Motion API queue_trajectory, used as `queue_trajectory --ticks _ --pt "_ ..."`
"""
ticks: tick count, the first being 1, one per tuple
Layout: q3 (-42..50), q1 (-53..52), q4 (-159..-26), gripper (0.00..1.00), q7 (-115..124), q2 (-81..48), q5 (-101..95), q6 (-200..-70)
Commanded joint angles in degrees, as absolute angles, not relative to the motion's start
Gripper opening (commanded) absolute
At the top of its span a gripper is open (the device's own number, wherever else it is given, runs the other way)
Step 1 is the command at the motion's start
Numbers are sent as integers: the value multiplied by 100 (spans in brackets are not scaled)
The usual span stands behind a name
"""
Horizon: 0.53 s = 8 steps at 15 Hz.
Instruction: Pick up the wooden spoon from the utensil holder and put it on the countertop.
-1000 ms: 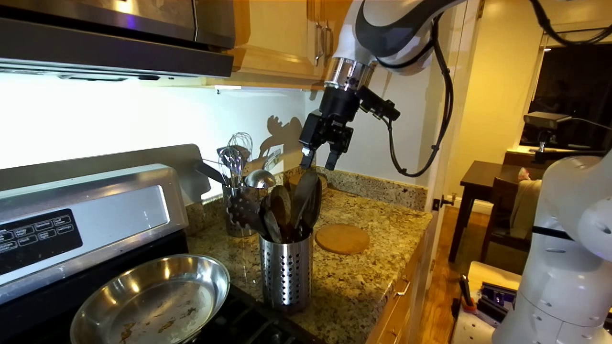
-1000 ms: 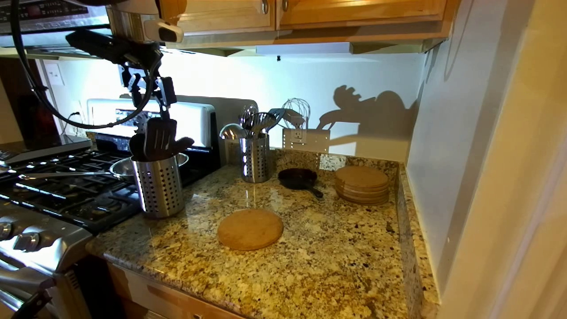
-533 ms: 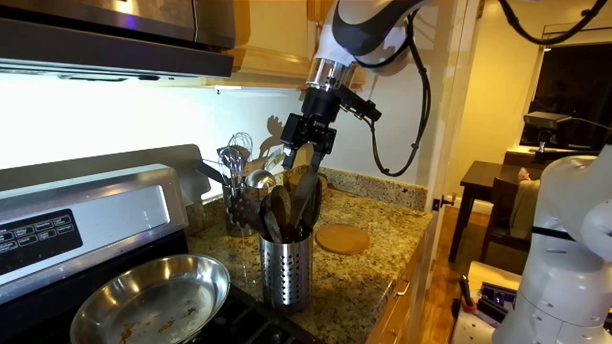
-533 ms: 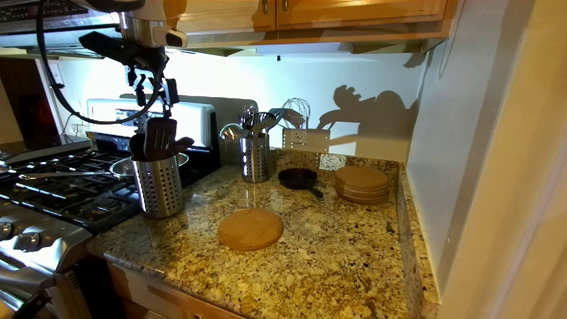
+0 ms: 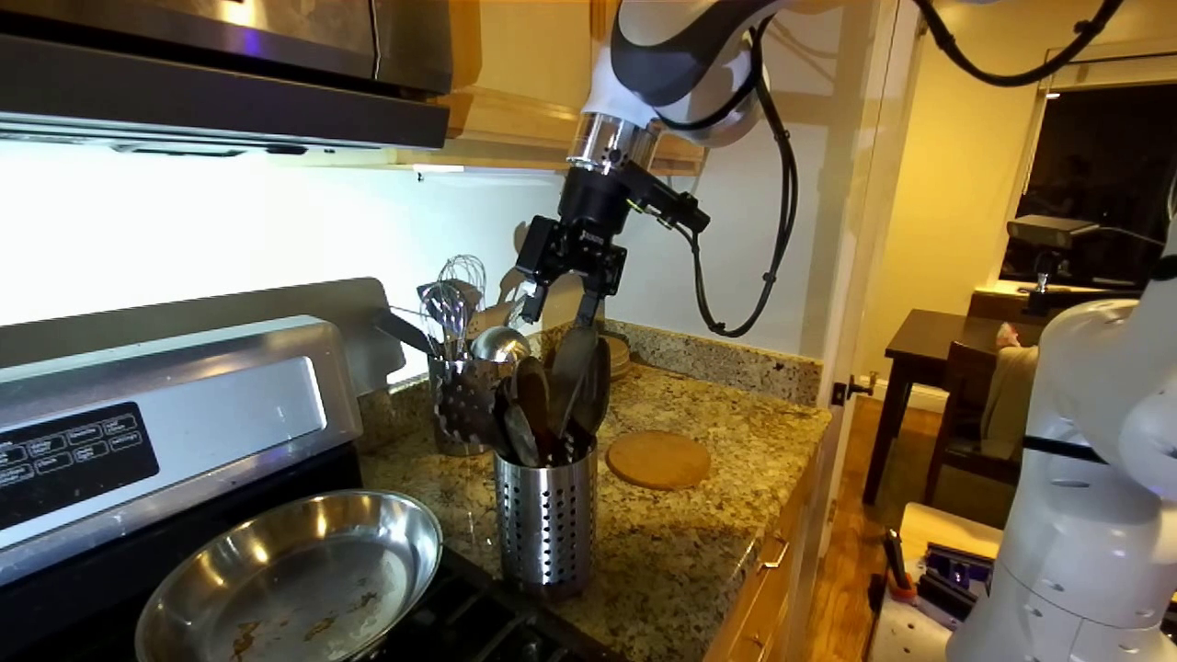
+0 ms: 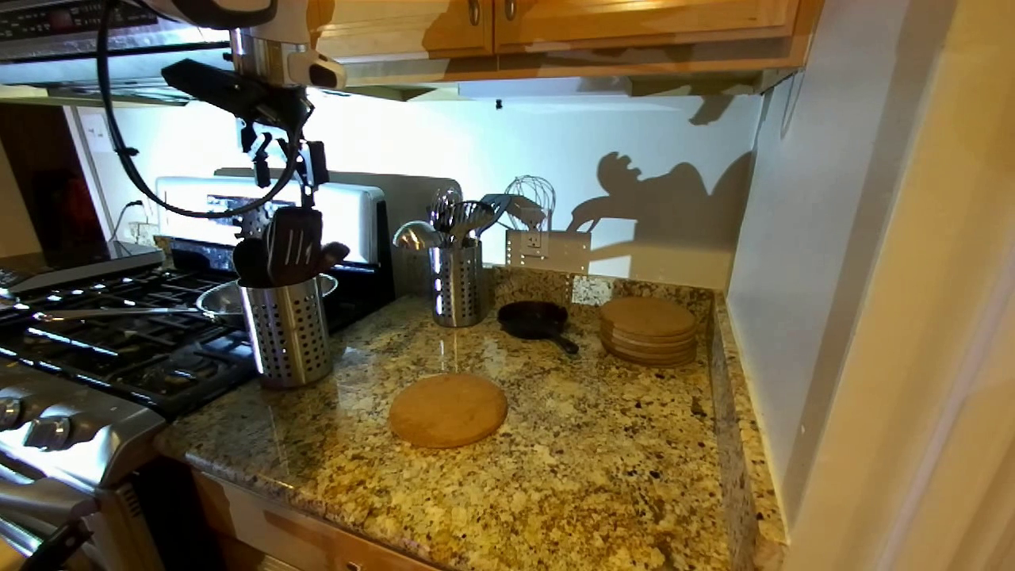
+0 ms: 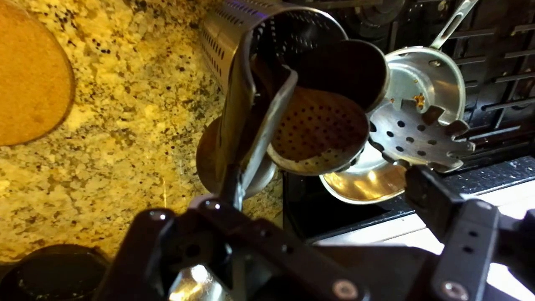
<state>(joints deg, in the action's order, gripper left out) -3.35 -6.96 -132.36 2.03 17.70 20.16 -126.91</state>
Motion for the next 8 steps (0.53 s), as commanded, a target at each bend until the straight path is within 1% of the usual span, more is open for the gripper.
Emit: queue_trajectory --ticks 1,8 --pt "-358 -687 -13136 100 295 1698 2061 -12681" --pt "-420 -564 -13196 100 486 1799 1509 -12661"
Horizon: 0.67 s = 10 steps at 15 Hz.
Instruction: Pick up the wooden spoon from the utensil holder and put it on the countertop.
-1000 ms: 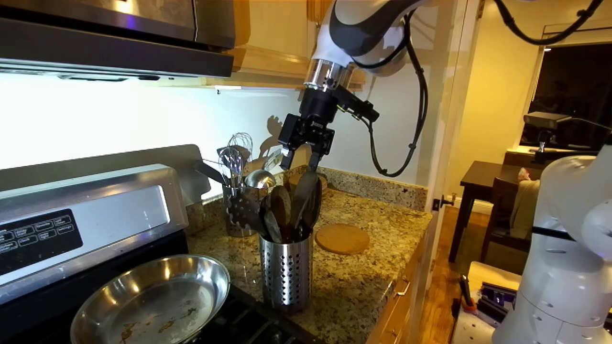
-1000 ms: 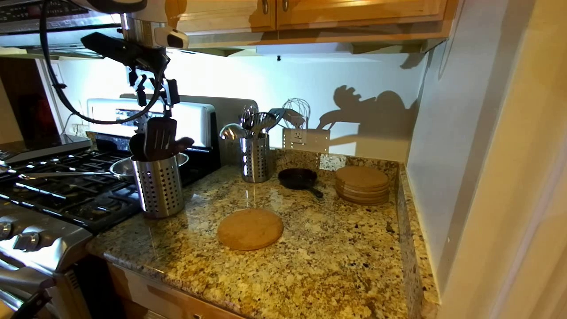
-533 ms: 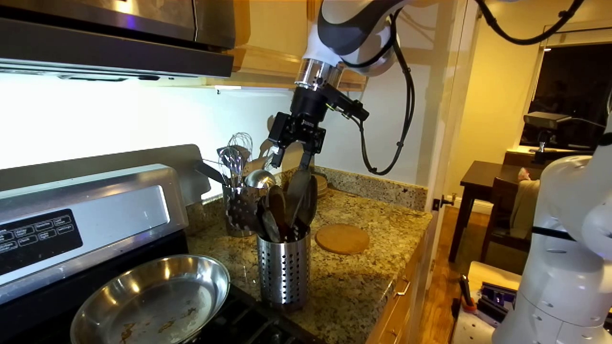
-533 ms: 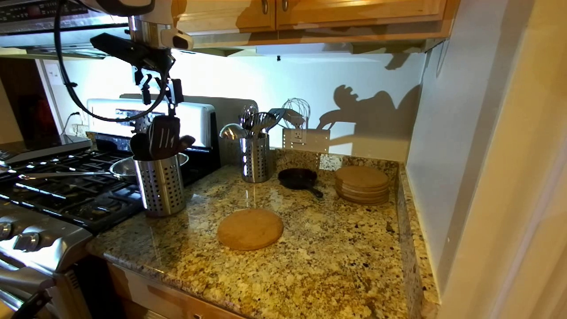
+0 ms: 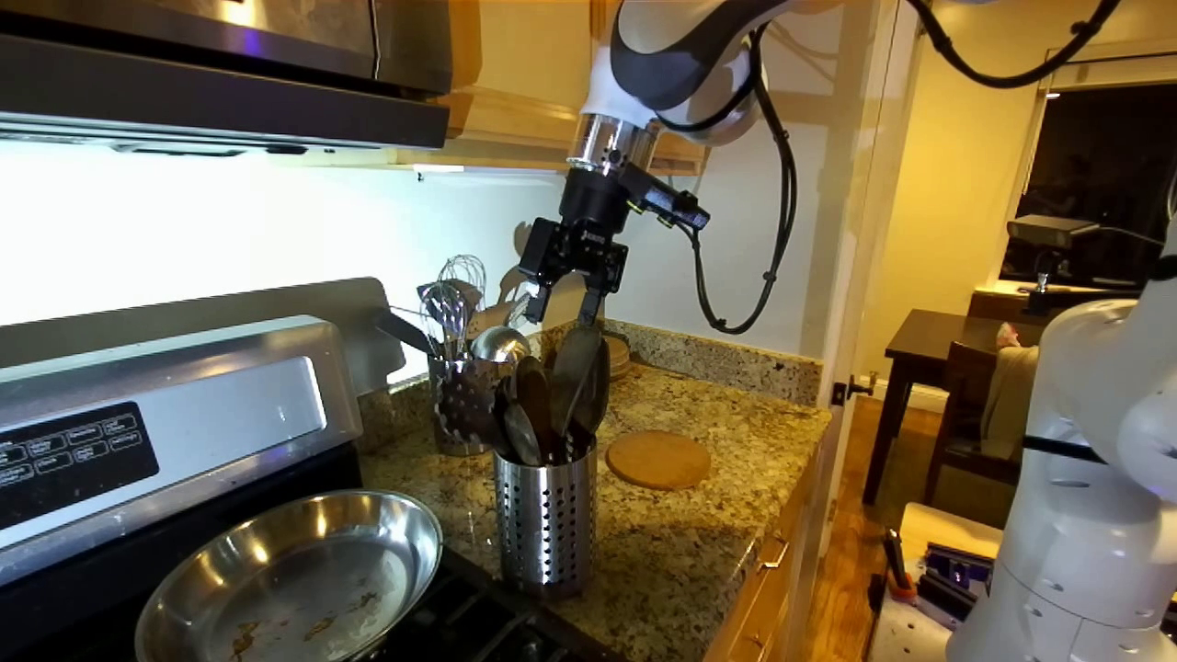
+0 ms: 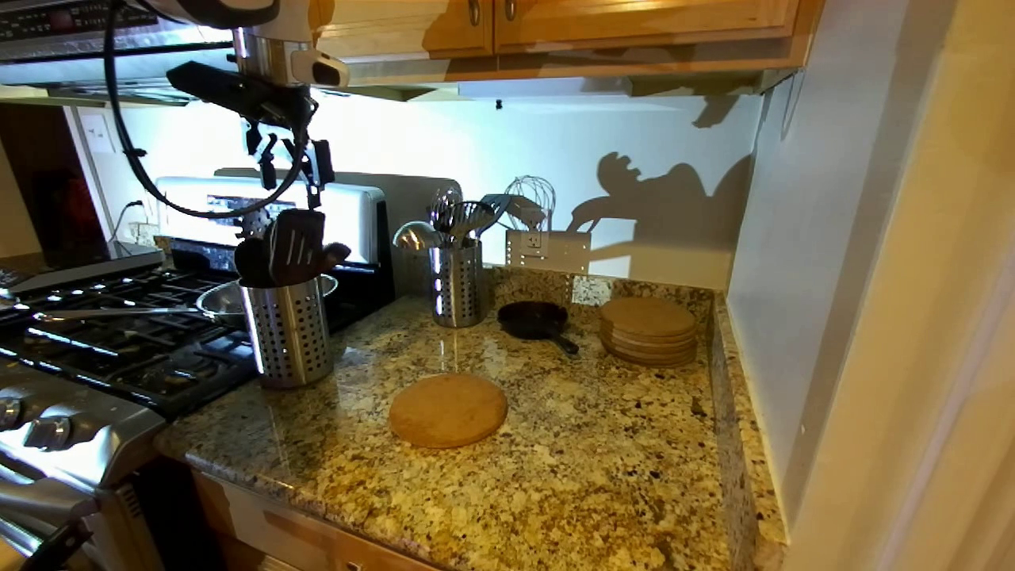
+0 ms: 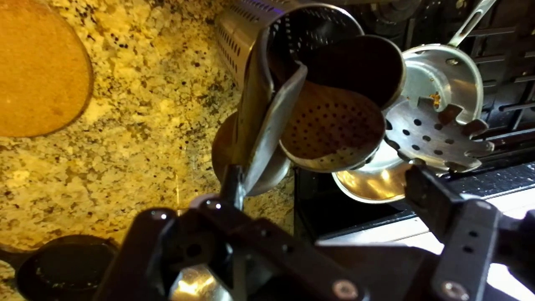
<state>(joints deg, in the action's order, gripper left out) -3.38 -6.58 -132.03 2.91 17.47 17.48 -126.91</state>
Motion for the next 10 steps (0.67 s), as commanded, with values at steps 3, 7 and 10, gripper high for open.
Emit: queue_trajectory --ticks 3,7,10 --pt "-414 -589 -13220 100 482 1802 1449 -12650" --pt "-393 -631 -13271 100 414 1805 1570 -12641" --pt "-370 -632 -13351 100 394 1821 1627 -12645"
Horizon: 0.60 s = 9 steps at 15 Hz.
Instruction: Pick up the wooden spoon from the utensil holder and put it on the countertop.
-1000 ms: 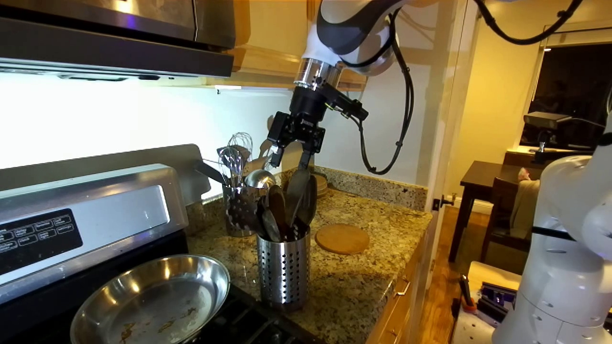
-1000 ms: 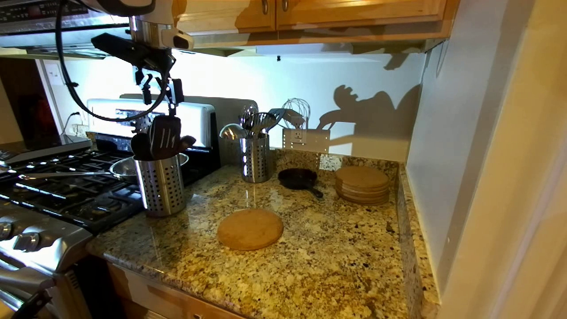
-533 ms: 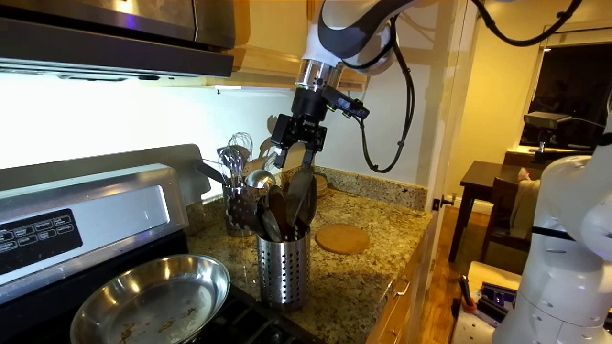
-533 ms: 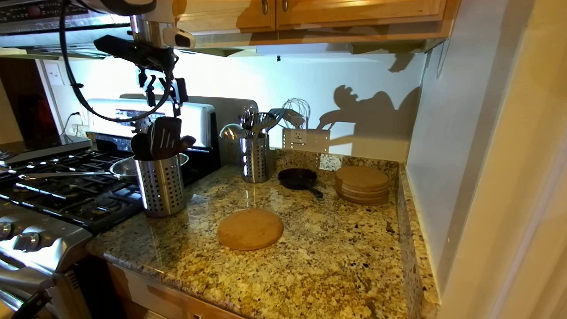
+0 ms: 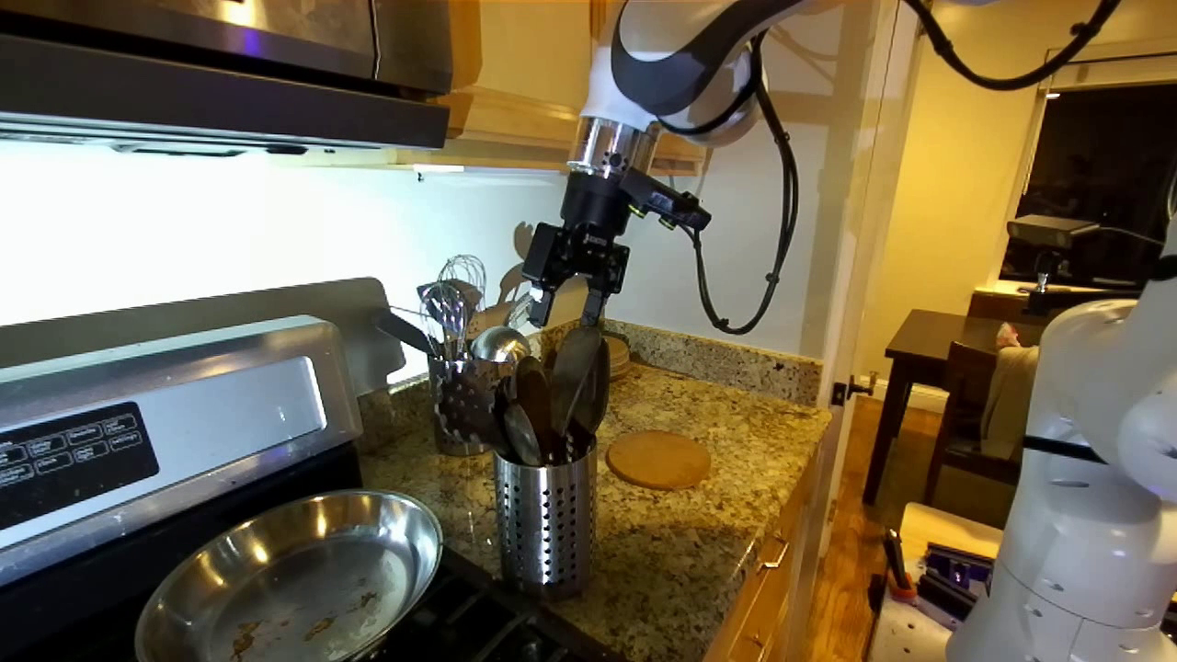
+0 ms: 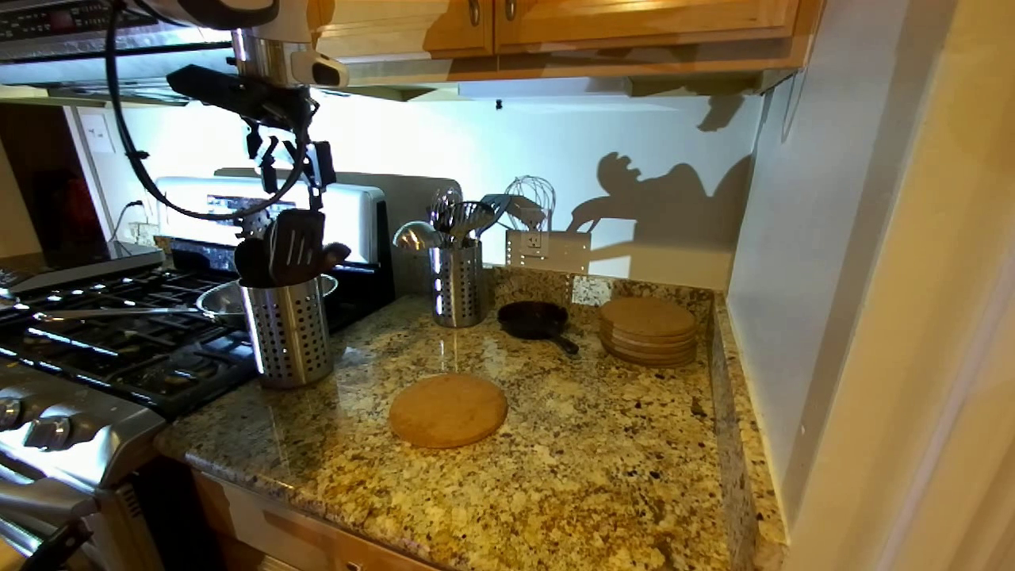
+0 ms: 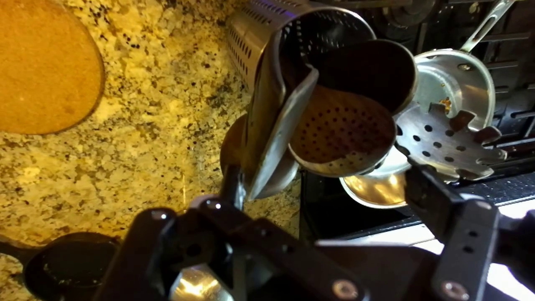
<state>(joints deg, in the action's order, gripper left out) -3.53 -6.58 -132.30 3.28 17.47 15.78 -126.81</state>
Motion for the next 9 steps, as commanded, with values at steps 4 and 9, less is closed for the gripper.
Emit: queue_trajectory --ticks 4,9 --pt "-351 -643 -13445 100 367 1833 1720 -12662" --pt "-366 -698 -13429 100 302 1824 1817 -12645"
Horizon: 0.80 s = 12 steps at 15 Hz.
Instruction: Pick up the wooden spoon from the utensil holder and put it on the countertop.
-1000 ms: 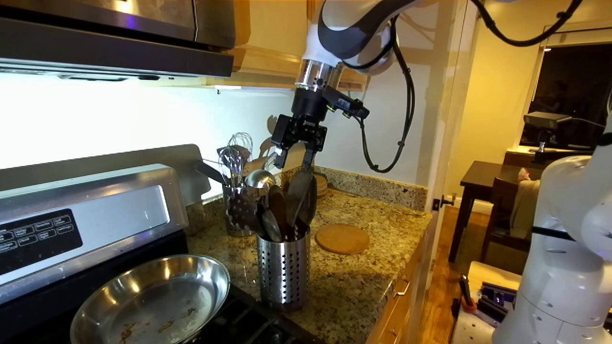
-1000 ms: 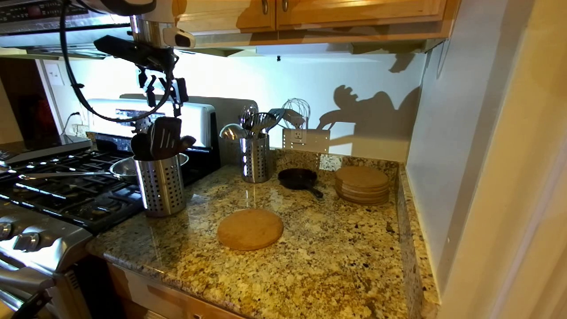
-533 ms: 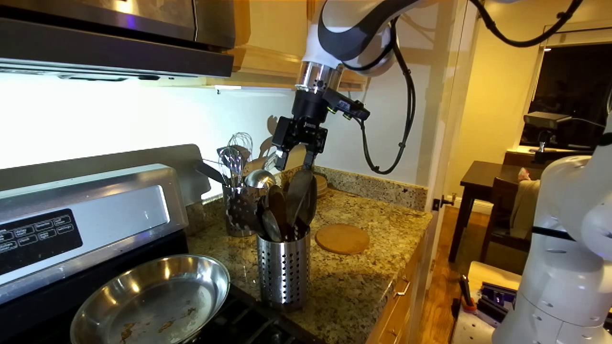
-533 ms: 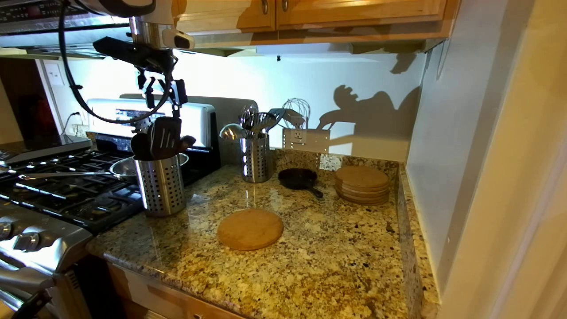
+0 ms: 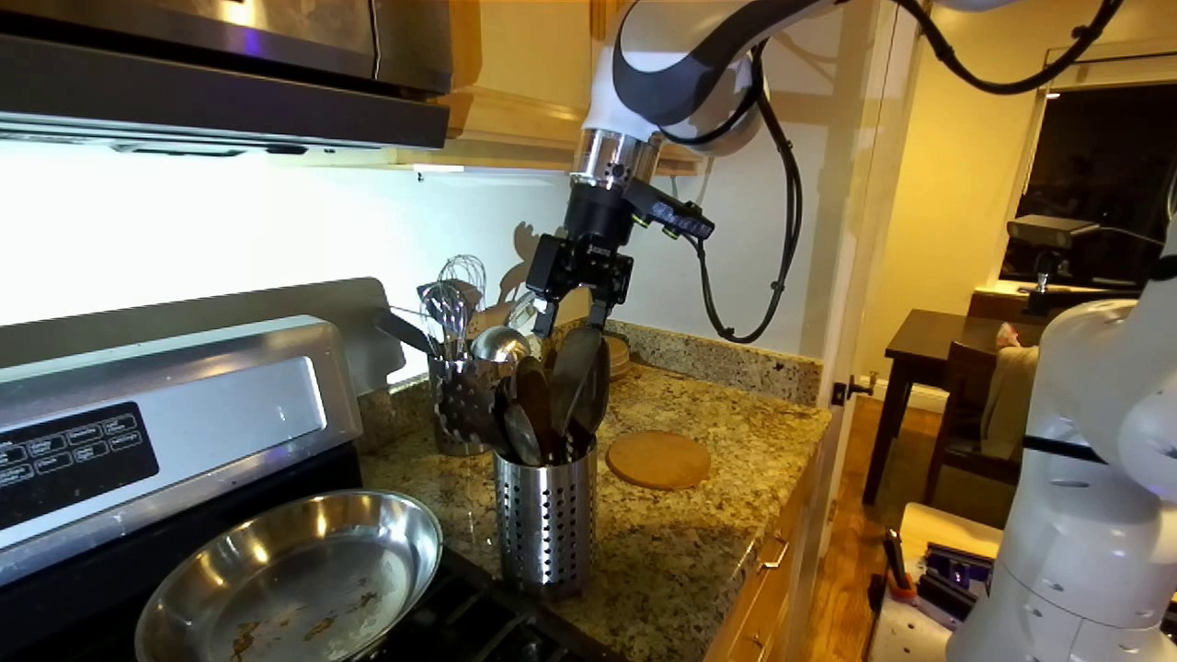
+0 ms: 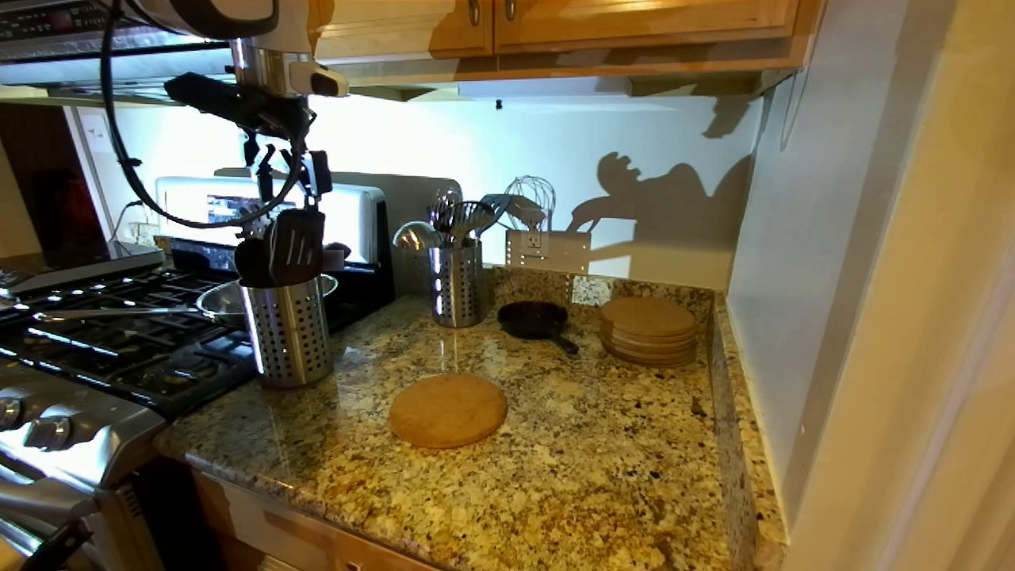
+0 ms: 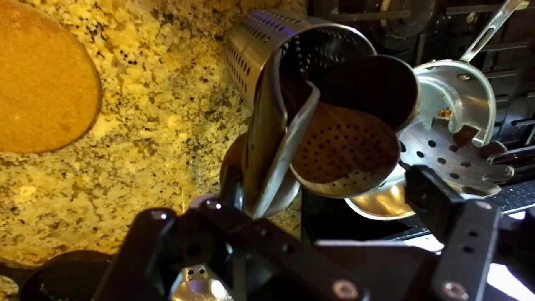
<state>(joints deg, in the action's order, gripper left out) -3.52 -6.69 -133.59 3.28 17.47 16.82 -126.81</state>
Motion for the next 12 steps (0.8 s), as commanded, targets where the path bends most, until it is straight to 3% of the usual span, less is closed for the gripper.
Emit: queue_trajectory --ticks 1,12 --pt "-361 -720 -13419 100 267 1815 1861 -12627" --pt "-633 -904 -13244 100 258 1765 1784 -12509"
